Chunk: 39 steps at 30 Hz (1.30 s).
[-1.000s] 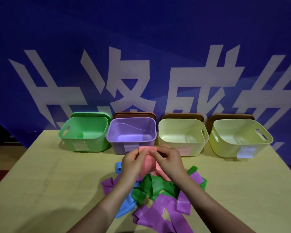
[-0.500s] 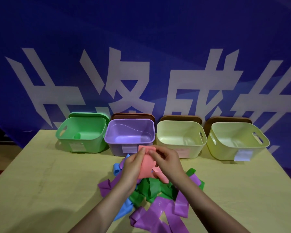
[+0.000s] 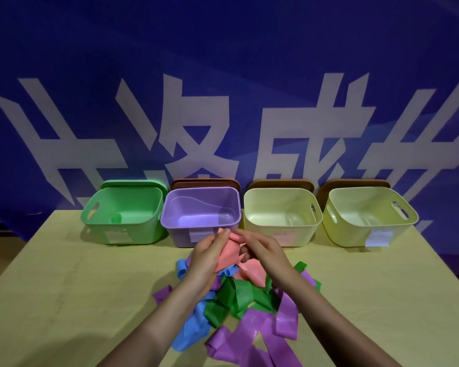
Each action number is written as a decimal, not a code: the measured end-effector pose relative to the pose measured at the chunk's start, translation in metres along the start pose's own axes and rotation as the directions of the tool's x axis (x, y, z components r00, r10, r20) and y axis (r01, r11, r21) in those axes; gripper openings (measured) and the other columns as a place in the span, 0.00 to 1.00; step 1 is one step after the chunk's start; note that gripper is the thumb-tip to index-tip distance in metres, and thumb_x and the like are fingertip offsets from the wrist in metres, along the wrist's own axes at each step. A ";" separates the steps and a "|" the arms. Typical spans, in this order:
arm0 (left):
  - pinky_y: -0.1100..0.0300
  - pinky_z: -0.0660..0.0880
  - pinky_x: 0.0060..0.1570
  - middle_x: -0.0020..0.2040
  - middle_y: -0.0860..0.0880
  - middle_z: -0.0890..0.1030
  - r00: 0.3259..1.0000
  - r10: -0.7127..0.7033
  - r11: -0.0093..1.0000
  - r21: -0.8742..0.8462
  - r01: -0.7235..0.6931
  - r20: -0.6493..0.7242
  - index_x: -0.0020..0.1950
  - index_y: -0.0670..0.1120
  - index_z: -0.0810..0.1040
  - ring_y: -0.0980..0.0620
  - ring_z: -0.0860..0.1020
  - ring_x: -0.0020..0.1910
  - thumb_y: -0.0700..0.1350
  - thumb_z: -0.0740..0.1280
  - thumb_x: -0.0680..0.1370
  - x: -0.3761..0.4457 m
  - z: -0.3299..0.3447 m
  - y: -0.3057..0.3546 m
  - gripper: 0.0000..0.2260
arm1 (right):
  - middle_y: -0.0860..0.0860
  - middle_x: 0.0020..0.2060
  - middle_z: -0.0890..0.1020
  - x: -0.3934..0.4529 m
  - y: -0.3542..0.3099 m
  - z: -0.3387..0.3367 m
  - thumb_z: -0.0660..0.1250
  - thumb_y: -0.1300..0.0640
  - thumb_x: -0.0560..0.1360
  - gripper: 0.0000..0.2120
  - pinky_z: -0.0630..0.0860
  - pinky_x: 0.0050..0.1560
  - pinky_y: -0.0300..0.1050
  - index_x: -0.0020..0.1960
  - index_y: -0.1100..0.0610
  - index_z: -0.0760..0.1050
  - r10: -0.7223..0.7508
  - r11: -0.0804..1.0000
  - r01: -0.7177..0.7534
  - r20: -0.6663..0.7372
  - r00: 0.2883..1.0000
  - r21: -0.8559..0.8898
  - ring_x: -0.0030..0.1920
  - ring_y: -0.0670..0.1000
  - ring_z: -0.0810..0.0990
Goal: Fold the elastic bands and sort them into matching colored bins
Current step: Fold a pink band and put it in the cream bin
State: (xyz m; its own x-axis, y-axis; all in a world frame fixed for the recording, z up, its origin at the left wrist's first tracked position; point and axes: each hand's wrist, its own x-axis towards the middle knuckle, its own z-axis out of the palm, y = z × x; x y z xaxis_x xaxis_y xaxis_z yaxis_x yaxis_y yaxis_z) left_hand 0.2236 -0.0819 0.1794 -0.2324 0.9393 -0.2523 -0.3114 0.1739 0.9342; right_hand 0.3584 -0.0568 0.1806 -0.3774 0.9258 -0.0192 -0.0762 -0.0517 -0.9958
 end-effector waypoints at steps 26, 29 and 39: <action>0.47 0.76 0.49 0.45 0.42 0.83 0.963 0.257 0.930 0.252 -0.268 0.076 0.46 0.48 0.82 0.45 0.80 0.45 0.49 0.65 0.78 0.000 -0.017 -0.001 0.08 | 0.48 0.43 0.85 0.010 0.011 0.024 0.65 0.55 0.73 0.10 0.78 0.50 0.49 0.50 0.55 0.83 -0.253 0.934 0.201 -0.151 0.956 -0.295 0.46 0.50 0.82; 0.56 0.75 0.43 0.42 0.41 0.82 0.987 0.159 0.973 0.173 -0.154 -0.015 0.48 0.42 0.82 0.49 0.78 0.42 0.43 0.64 0.79 0.001 -0.017 -0.002 0.08 | 0.48 0.44 0.85 0.013 0.012 0.026 0.65 0.55 0.73 0.10 0.78 0.50 0.47 0.50 0.54 0.83 -0.215 0.951 0.173 -0.144 0.966 -0.257 0.47 0.49 0.82; 0.67 0.61 0.23 0.26 0.50 0.74 0.999 -0.008 0.992 0.125 0.014 -0.048 0.37 0.42 0.77 0.56 0.64 0.23 0.50 0.61 0.81 -0.004 -0.016 0.001 0.17 | 0.48 0.49 0.84 0.015 0.012 0.020 0.68 0.60 0.75 0.10 0.77 0.53 0.44 0.54 0.53 0.83 -0.271 0.920 0.237 -0.068 0.960 -0.311 0.52 0.47 0.81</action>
State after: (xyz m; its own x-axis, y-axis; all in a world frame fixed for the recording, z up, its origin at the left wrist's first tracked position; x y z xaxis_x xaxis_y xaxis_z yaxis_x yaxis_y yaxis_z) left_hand 0.2090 -0.0905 0.1775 -0.2743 0.9225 -0.2716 -0.1968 0.2226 0.9548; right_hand 0.3334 -0.0513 0.1703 -0.2792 0.9284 0.2450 0.1271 0.2886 -0.9490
